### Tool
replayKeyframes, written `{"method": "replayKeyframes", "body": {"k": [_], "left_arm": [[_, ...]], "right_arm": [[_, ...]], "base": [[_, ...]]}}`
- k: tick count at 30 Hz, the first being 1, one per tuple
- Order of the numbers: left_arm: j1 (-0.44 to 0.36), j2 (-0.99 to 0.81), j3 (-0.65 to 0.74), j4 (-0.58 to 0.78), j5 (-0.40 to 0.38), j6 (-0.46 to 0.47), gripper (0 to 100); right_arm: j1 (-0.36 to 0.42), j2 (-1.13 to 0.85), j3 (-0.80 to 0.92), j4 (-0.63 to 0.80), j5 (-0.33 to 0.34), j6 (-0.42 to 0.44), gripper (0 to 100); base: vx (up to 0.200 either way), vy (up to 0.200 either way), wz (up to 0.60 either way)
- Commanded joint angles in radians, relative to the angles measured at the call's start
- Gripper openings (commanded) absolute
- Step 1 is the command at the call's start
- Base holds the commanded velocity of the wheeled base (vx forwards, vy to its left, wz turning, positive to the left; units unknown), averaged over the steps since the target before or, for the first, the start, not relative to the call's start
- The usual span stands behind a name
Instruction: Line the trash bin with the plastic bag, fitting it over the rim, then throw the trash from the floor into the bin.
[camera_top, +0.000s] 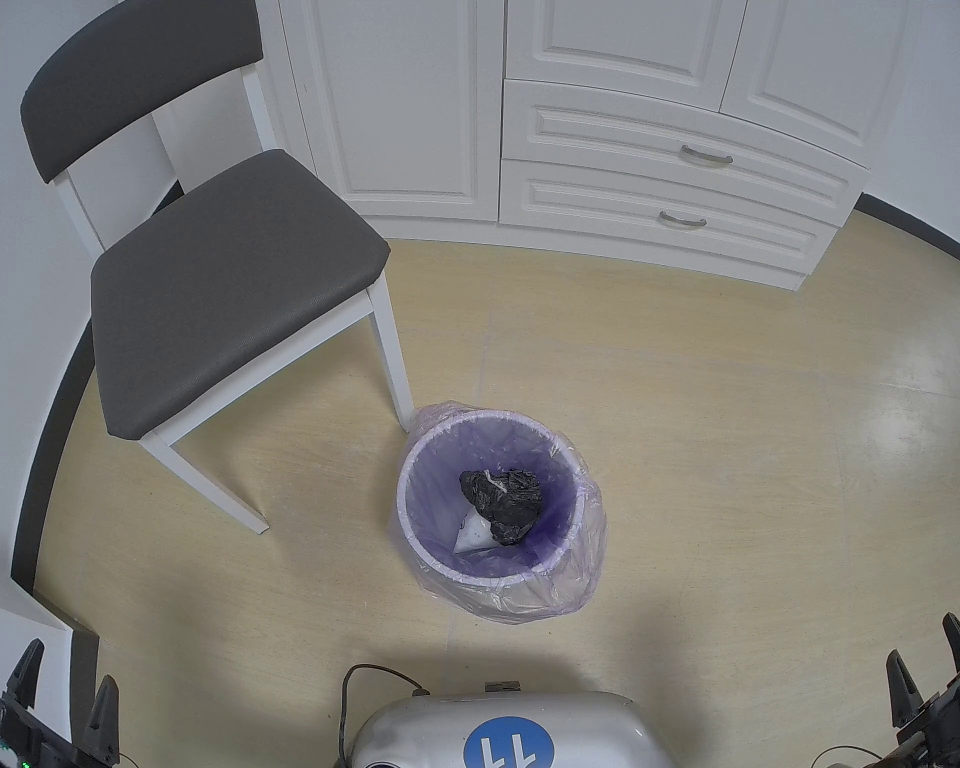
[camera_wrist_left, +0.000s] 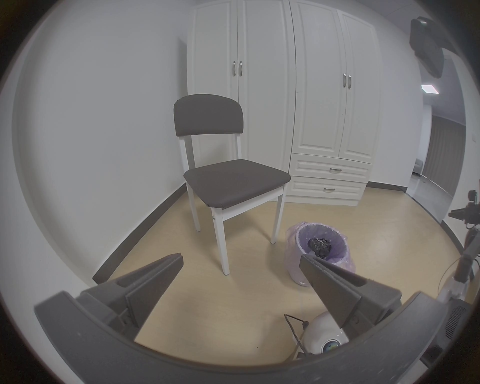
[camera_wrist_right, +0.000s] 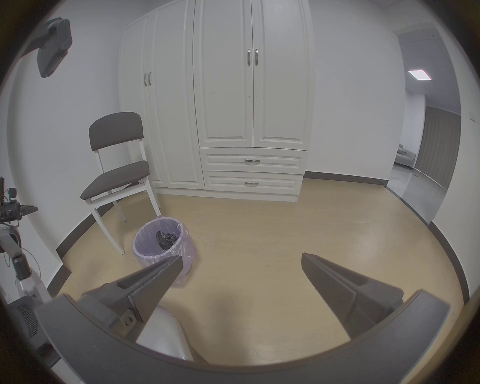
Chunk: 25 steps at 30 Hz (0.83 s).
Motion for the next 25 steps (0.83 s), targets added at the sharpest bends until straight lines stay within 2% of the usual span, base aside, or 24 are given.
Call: {"method": "replayKeyframes", "body": {"k": [1, 25], "left_arm": [[0.001, -0.013, 0.017, -0.002, 0.003, -0.006, 100], [0.001, -0.015, 0.017, -0.001, 0.006, 0.001, 100]], "right_arm": [[0.001, -0.015, 0.018, 0.0, 0.0, 0.002, 100], [-0.001, -0.015, 0.018, 0.0, 0.0, -0.003, 100]], "base": [[0.0, 0.0, 0.0], [0.0, 0.0, 0.0]]}}
